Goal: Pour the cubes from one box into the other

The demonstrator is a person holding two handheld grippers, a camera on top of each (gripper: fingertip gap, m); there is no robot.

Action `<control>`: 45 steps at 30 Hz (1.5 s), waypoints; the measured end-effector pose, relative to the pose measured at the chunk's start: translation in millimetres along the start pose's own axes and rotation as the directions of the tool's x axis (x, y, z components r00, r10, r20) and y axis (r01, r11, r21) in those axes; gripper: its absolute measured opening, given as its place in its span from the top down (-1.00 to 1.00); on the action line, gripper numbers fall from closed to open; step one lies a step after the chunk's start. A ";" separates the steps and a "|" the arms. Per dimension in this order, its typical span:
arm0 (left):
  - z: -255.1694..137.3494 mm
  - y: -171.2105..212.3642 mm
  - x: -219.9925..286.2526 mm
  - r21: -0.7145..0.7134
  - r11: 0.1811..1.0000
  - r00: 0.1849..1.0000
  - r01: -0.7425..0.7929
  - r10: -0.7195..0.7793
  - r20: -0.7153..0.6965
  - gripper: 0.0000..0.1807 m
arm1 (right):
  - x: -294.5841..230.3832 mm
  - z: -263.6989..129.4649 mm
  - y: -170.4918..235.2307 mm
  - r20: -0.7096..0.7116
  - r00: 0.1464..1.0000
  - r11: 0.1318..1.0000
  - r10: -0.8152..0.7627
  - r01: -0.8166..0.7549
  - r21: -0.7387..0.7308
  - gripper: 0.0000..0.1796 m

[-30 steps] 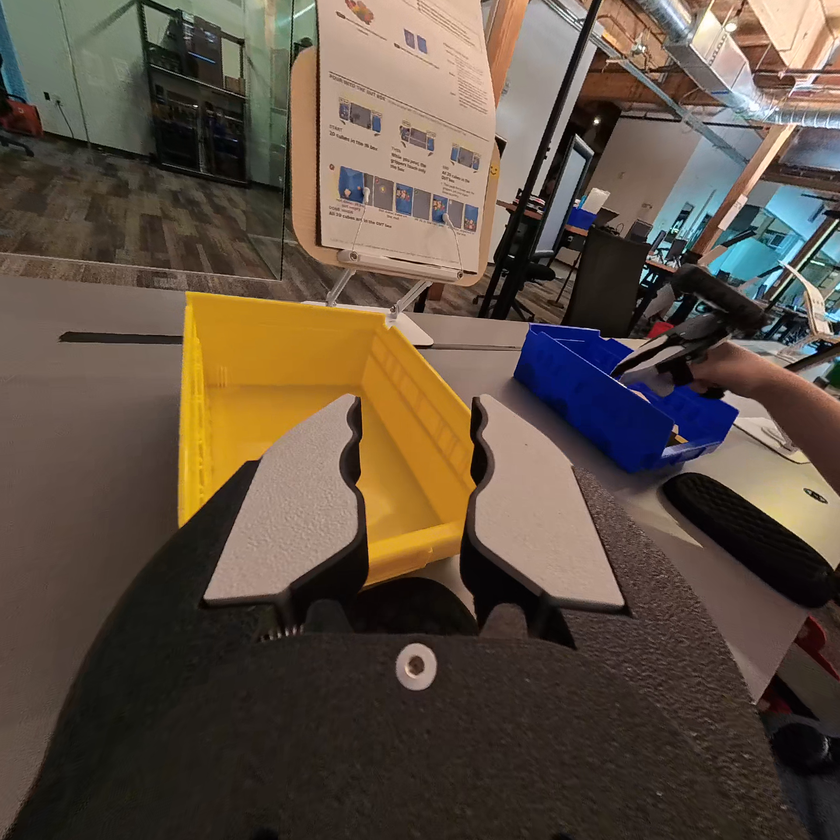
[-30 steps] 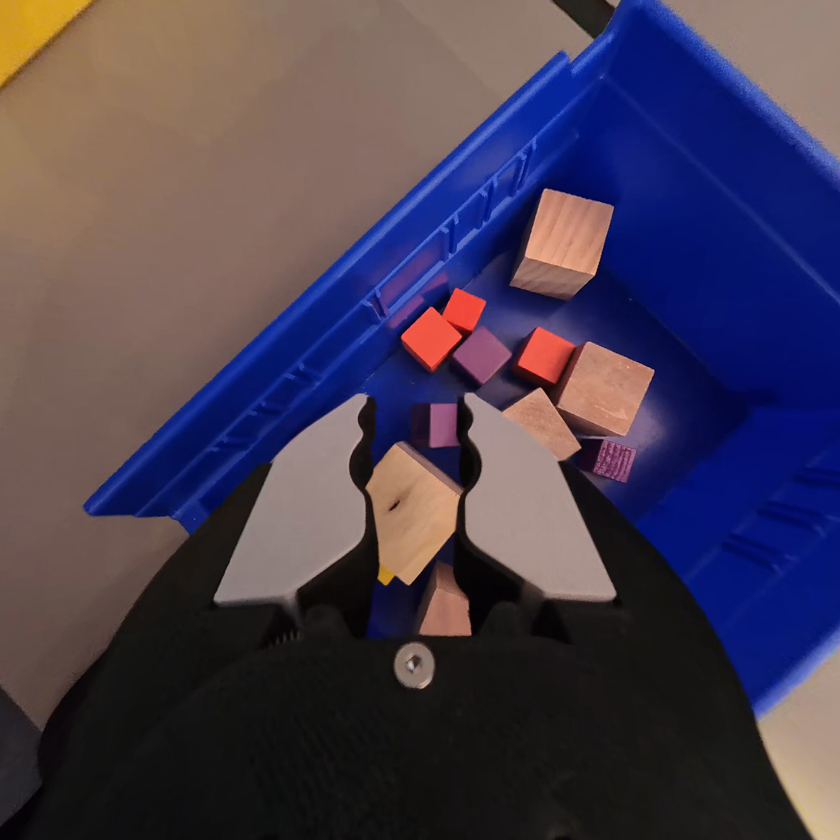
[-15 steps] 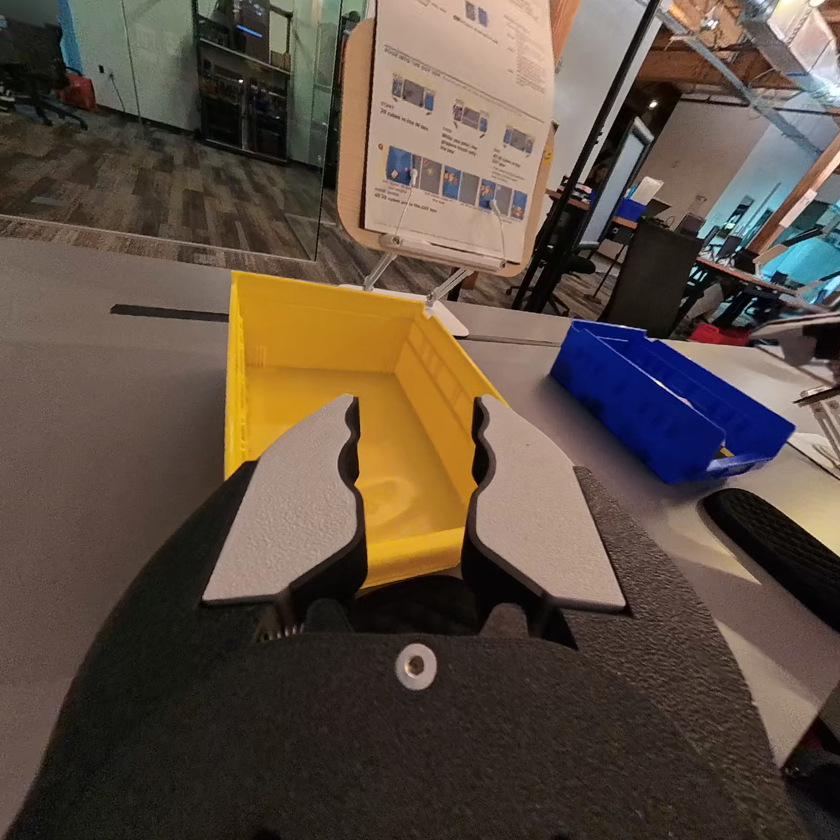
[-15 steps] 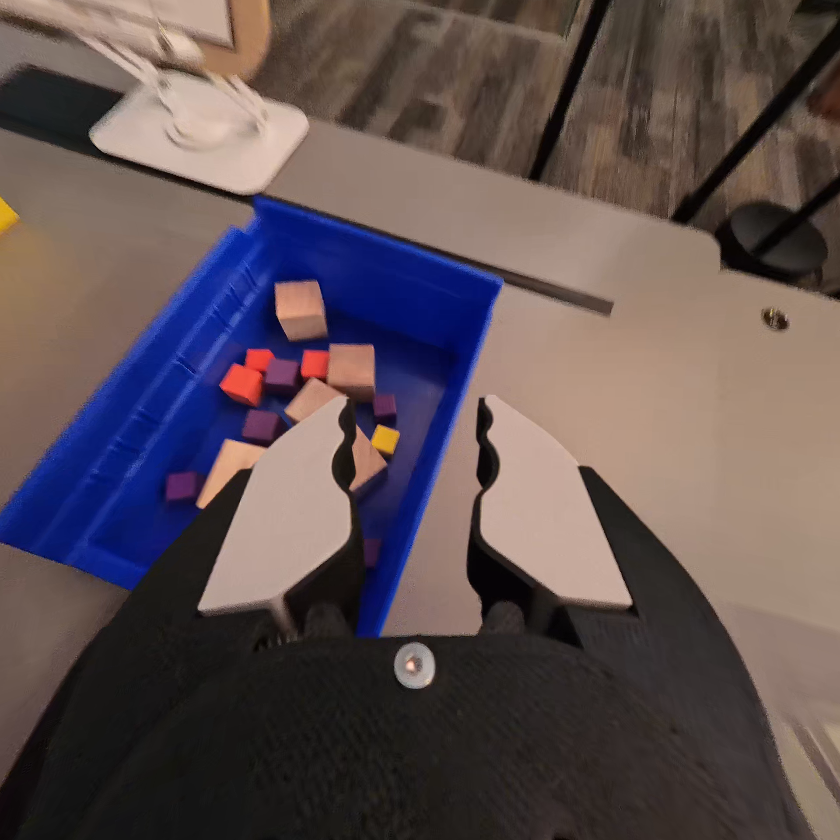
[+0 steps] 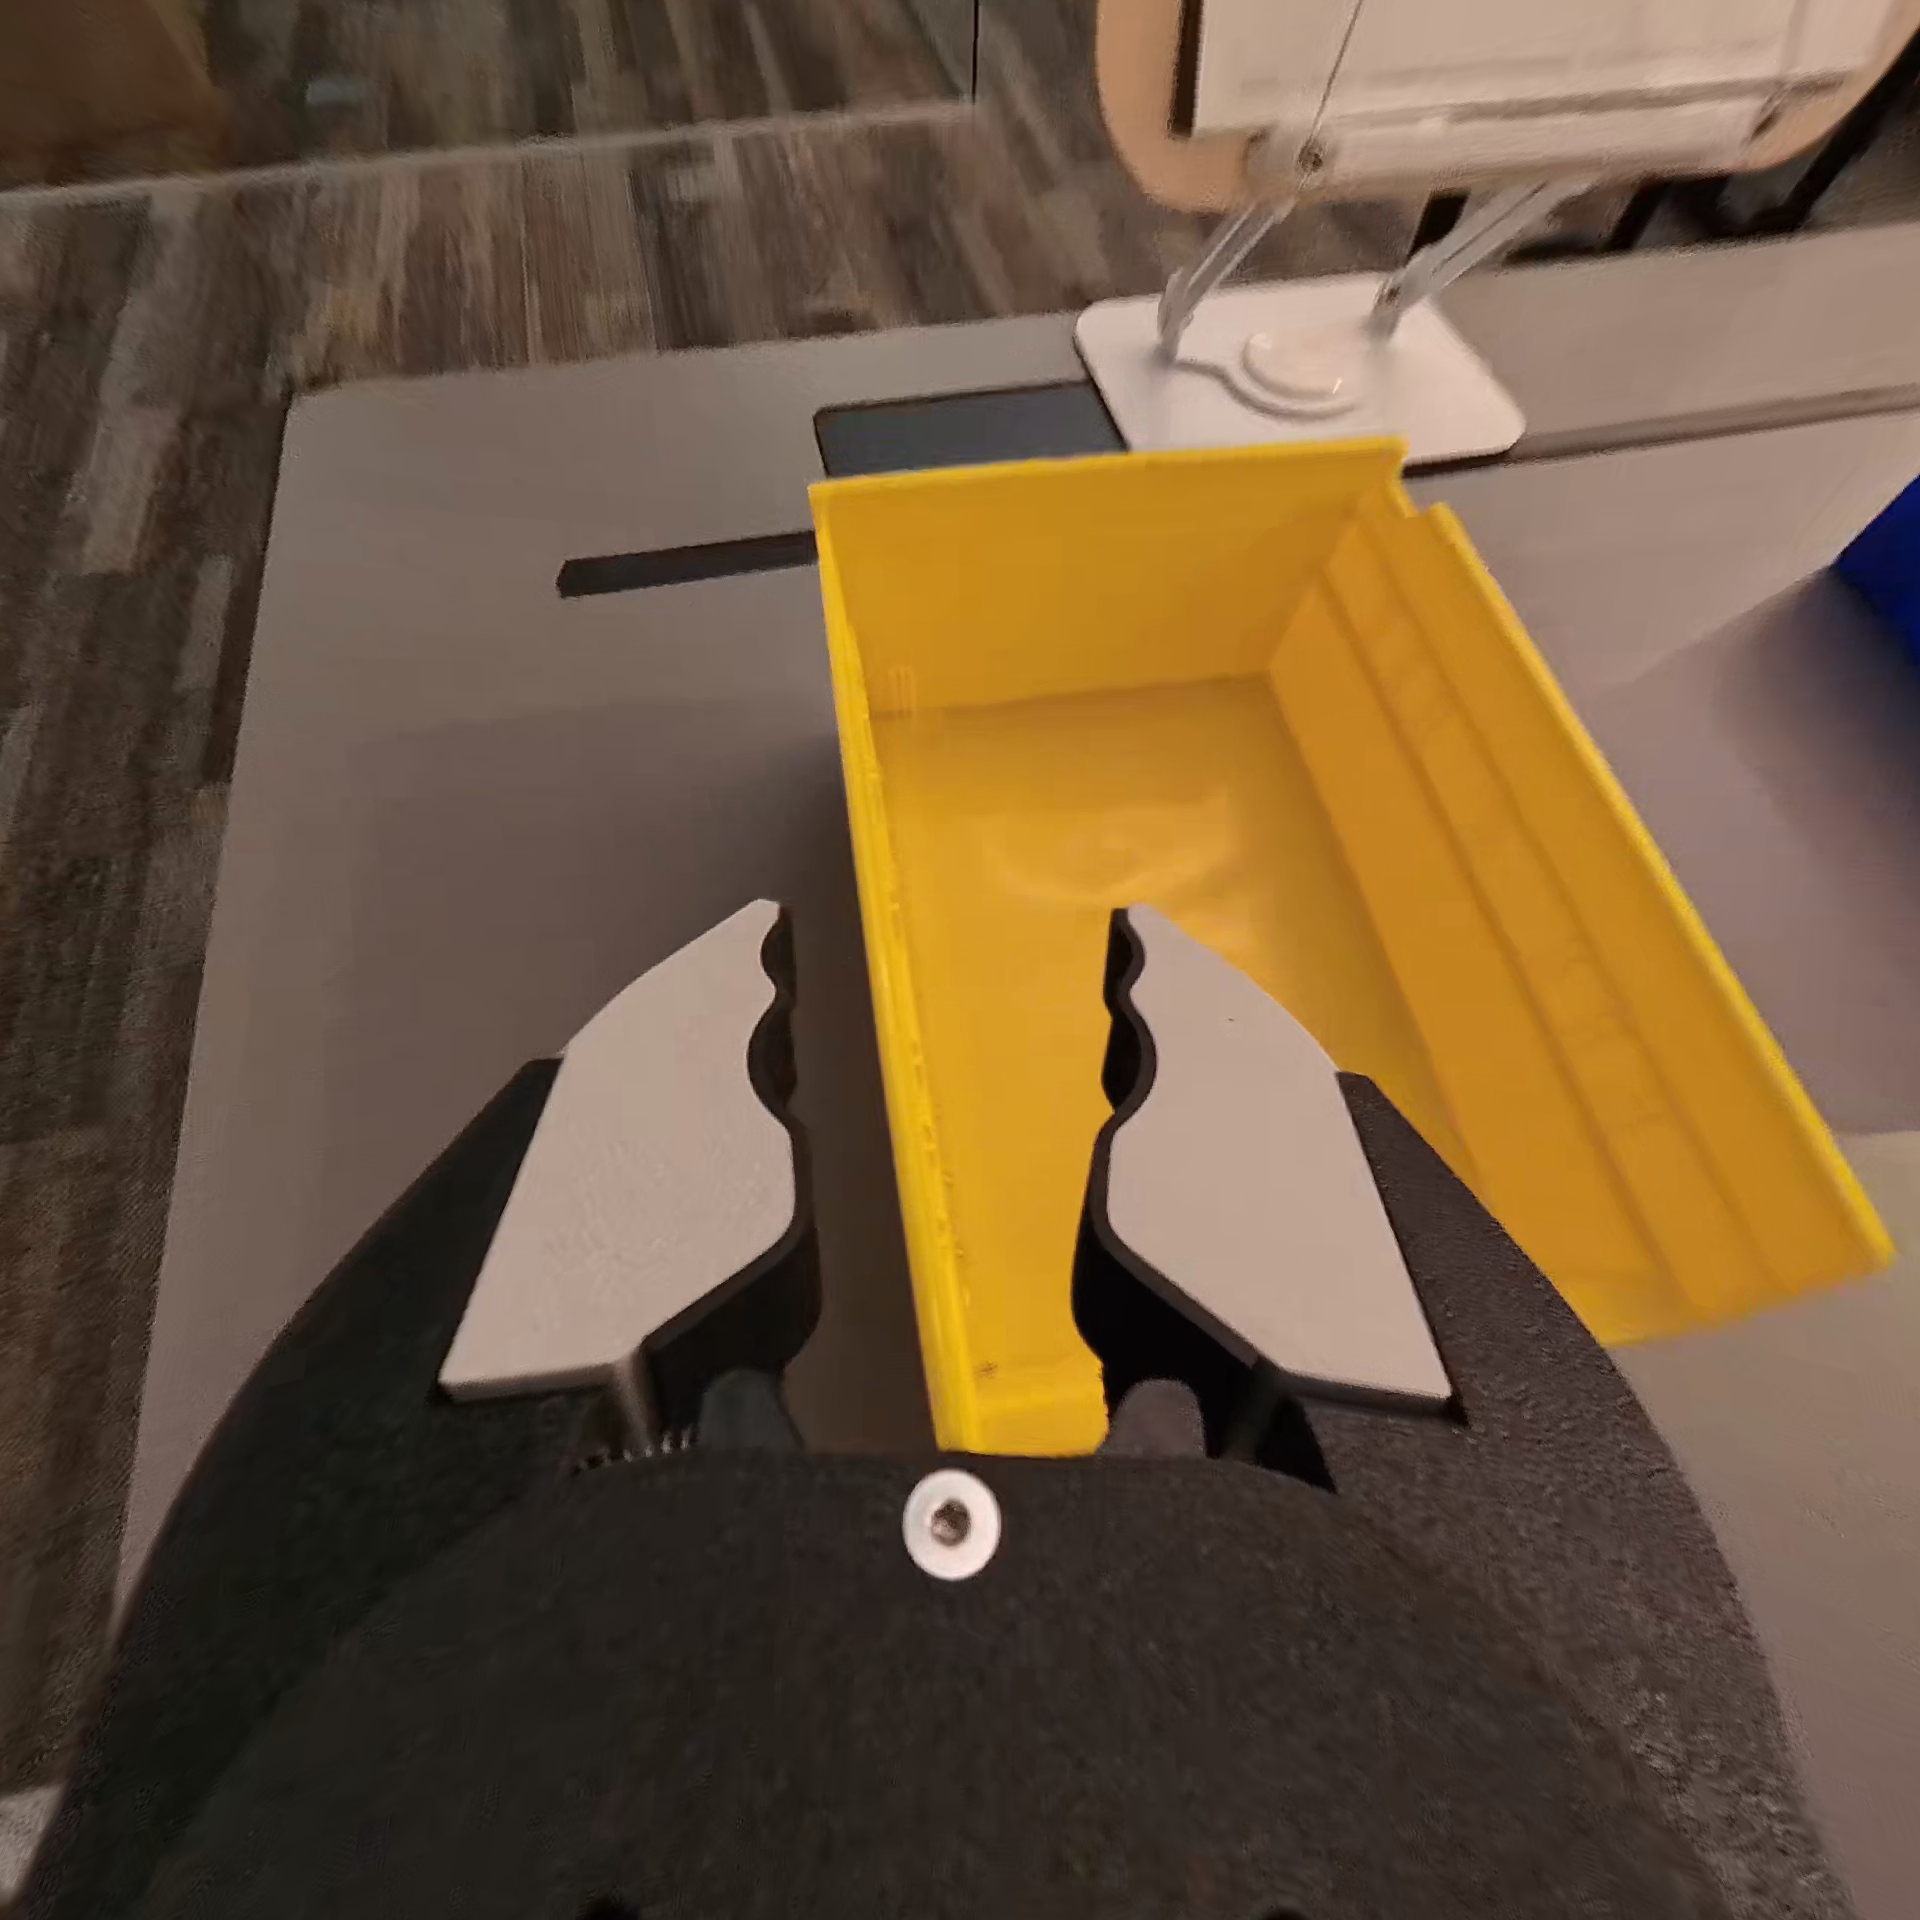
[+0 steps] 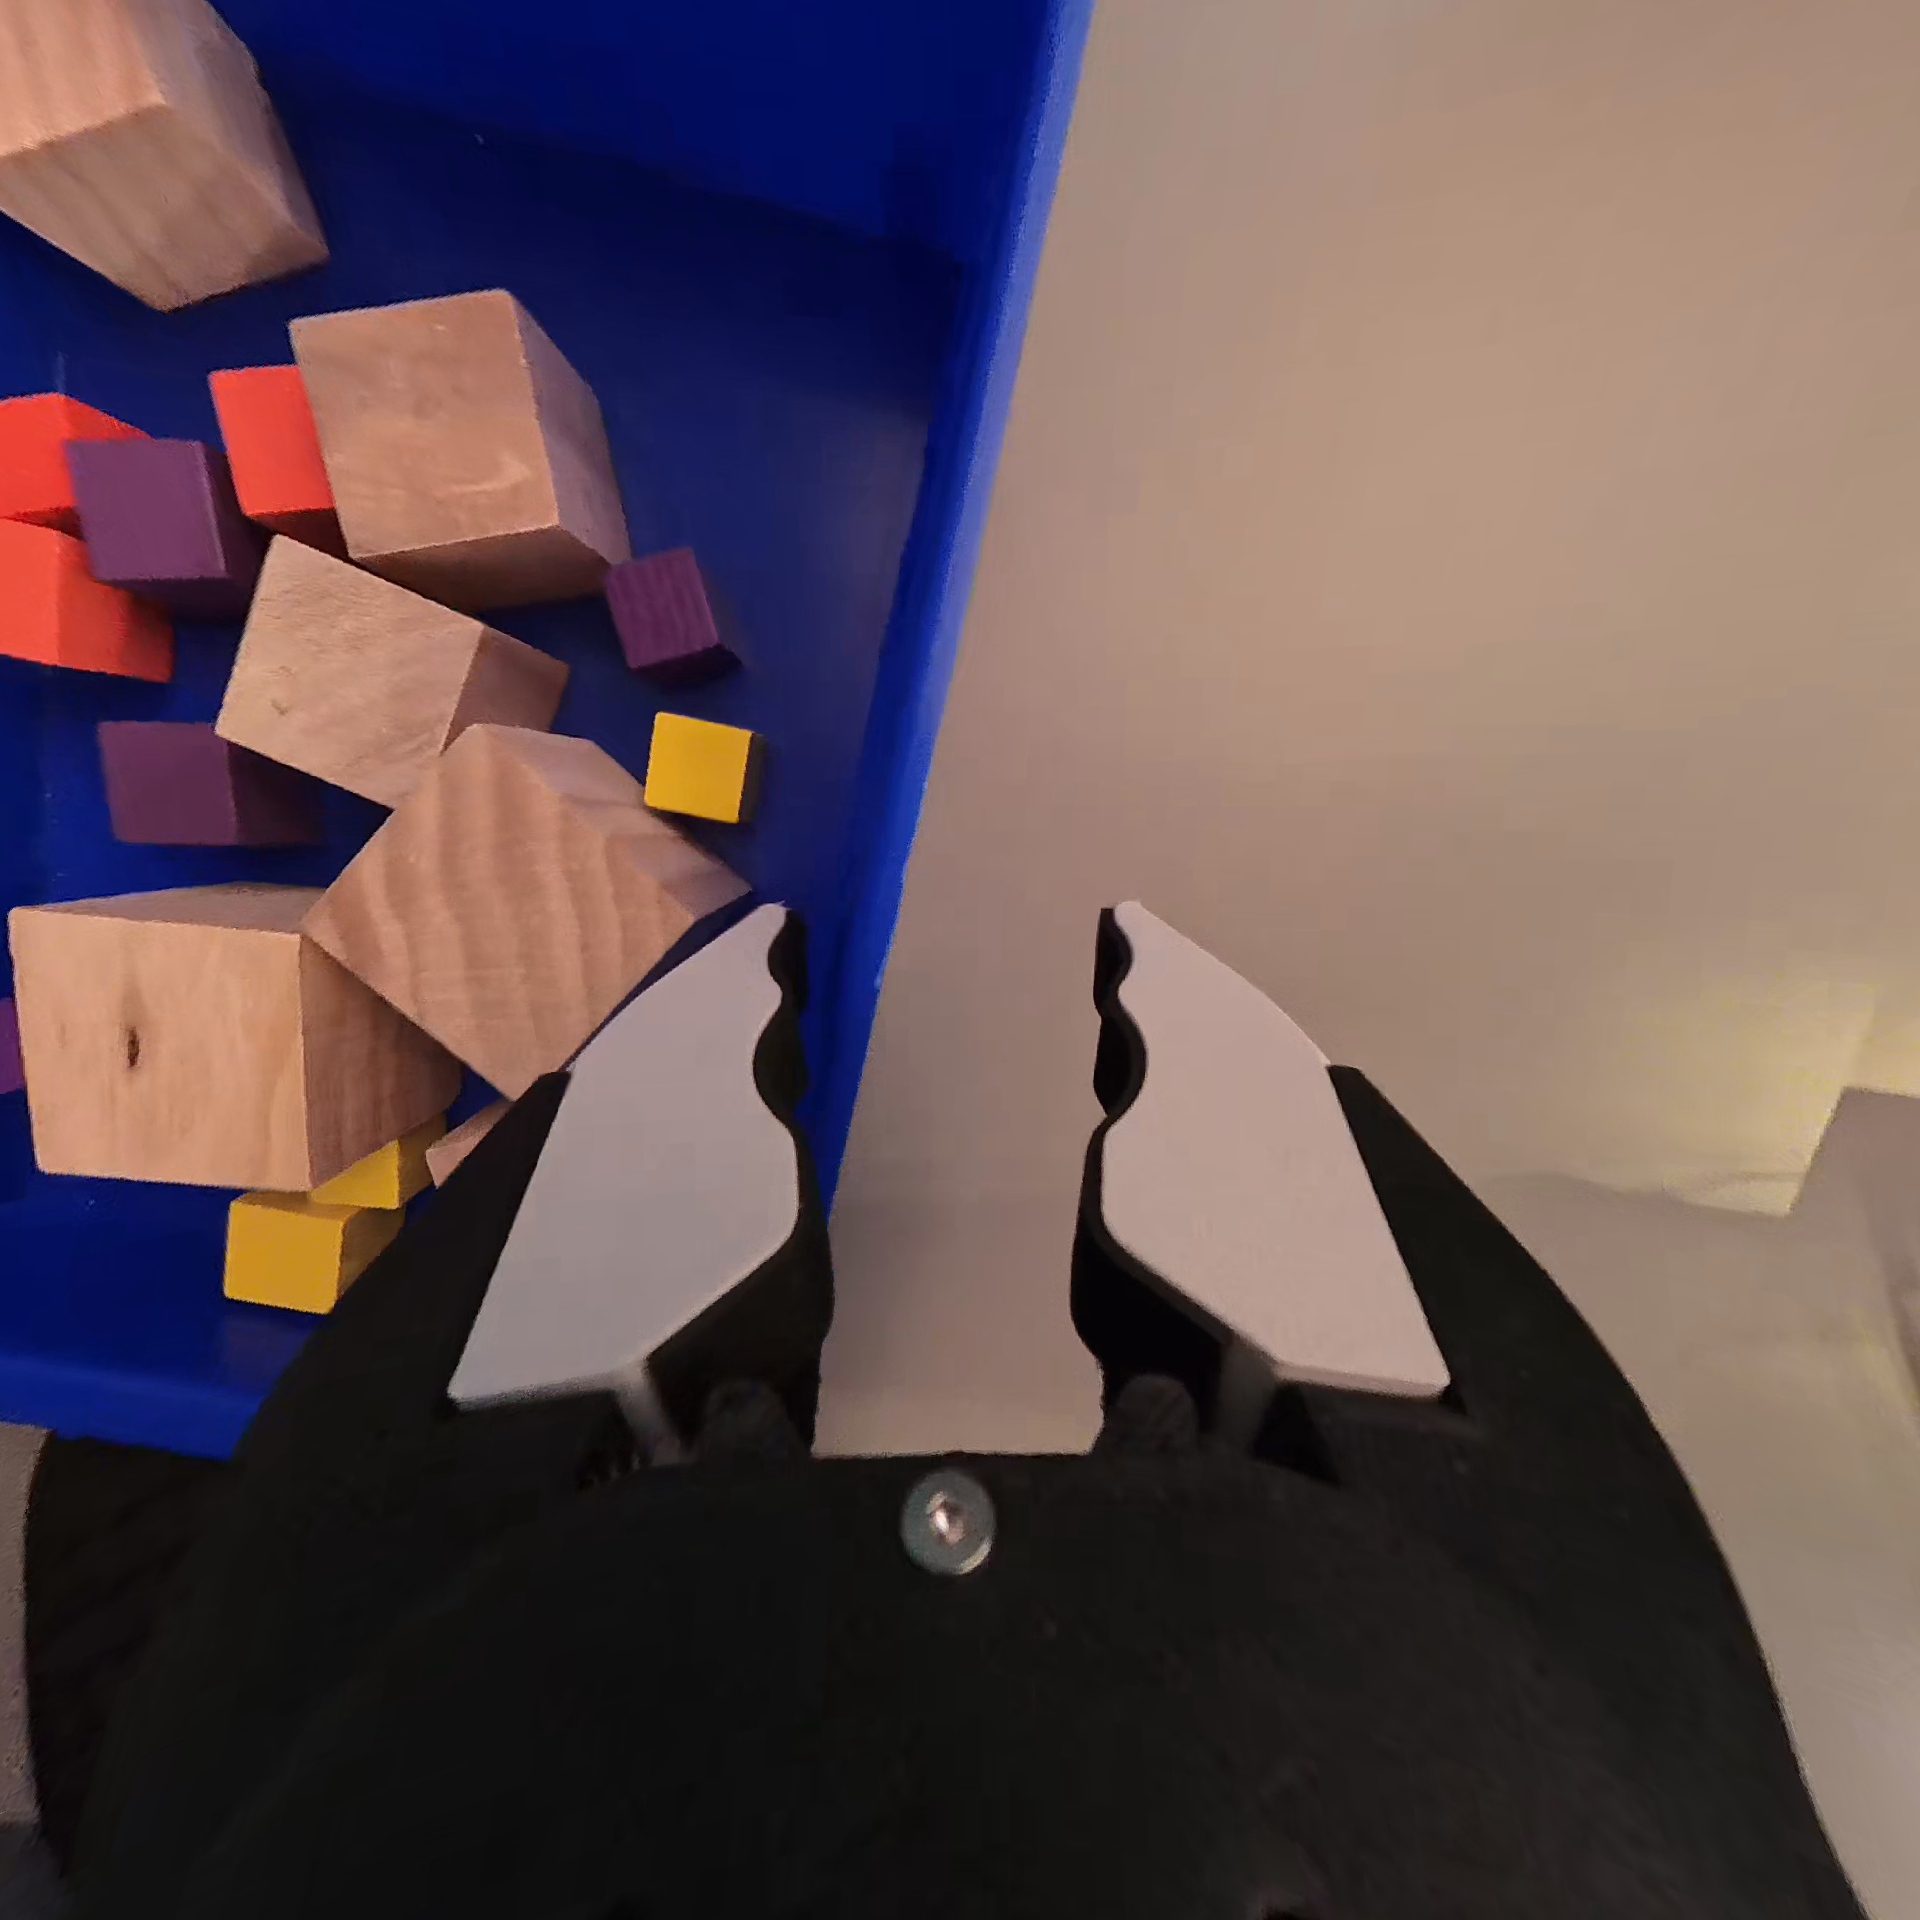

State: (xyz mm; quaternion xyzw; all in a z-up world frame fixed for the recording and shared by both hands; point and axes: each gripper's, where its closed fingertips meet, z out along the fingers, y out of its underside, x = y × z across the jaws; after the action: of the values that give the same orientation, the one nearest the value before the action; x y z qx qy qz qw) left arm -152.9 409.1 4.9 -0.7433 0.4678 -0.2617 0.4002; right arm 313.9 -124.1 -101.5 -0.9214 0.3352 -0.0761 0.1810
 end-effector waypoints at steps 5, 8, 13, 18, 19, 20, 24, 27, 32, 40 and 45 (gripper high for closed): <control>37.5 14.1 -17.0 -0.206 0.978 1.000 0.006 -0.004 0.010 0.41 | -8.9 12.8 0.1 0.092 0.995 0.995 0.041 -0.033 -0.093 0.63; 54.0 32.5 -19.3 -0.320 0.946 0.998 0.053 -0.062 -0.017 0.48 | -17.2 16.2 -1.9 0.145 0.988 0.991 0.053 -0.034 -0.127 0.83; 63.3 56.3 -16.9 -0.442 0.896 0.996 0.034 -0.064 -0.054 0.63 | -18.8 20.9 -1.0 0.139 0.988 0.975 0.063 -0.031 -0.221 0.86; 64.1 77.5 -17.5 -0.578 0.815 0.998 -0.050 0.015 -0.067 0.81 | -18.9 26.1 -3.7 0.111 0.989 0.957 0.094 -0.059 -0.283 0.90; 63.8 78.4 -14.5 -0.589 0.807 0.997 -0.047 0.002 -0.078 0.88 | -18.7 26.7 -4.9 0.112 0.989 0.957 0.094 -0.059 -0.282 0.90; 63.8 79.1 -11.8 -0.599 0.799 0.996 -0.047 -0.006 -0.087 0.93 | -18.9 27.2 -5.7 0.117 0.988 0.957 0.100 -0.063 -0.283 0.91; 63.0 80.6 -9.9 -0.632 0.774 0.998 -0.046 0.003 -0.069 0.94 | -23.2 36.8 1.1 0.160 0.982 0.944 0.105 -0.047 -0.327 0.90; 63.4 80.7 1.8 -0.646 0.763 0.997 -0.033 -0.021 -0.076 0.94 | -22.9 37.3 2.5 0.145 0.984 0.935 0.104 -0.047 -0.351 0.94; 71.4 77.0 41.4 -0.660 0.747 0.995 -0.075 0.012 -0.100 0.94 | -33.8 37.4 0.9 0.146 0.978 0.926 0.145 -0.083 -0.368 0.93; 100.9 63.4 120.3 -0.641 0.758 0.987 -0.125 0.030 -0.157 0.95 | -77.2 40.7 -10.9 0.158 0.982 0.927 0.107 -0.041 -0.374 0.94; 112.2 73.7 155.9 -0.668 0.735 0.988 -0.119 0.021 -0.154 0.93 | -88.6 44.5 -19.7 0.150 0.983 0.923 0.103 -0.038 -0.384 0.93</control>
State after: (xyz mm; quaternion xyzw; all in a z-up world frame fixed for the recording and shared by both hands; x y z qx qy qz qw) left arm -36.8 289.4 -115.6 -0.7999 0.5846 -0.1090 0.0805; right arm 269.5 -40.3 -136.7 -0.9295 0.3602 0.0741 0.0296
